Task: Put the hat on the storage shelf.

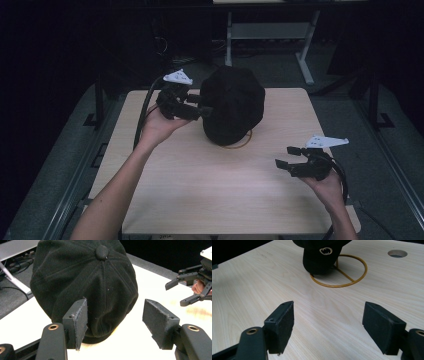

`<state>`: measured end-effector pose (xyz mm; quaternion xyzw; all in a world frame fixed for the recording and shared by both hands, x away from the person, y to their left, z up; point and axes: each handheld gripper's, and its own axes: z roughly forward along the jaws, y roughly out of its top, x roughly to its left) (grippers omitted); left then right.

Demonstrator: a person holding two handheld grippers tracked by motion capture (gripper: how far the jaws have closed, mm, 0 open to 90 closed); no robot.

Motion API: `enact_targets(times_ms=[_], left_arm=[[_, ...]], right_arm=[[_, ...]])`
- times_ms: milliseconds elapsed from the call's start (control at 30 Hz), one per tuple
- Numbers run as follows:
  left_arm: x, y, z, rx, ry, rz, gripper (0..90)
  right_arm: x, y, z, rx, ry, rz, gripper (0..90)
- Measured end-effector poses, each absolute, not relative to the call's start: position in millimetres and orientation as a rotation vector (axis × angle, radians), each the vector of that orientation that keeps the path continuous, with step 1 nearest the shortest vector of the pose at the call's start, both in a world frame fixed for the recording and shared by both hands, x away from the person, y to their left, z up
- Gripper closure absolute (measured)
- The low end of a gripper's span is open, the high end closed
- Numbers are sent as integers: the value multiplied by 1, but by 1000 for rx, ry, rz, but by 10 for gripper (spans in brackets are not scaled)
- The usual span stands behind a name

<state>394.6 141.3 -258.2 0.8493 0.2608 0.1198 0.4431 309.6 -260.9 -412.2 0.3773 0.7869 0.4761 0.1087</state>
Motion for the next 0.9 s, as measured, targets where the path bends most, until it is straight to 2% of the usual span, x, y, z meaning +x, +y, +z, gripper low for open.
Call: enact_targets(times_ms=[900], left_arm=[[365, 172, -301, 2106, 680, 272, 334]], right_arm=[[310, -254, -420, 1106, 2336, 1345, 252]])
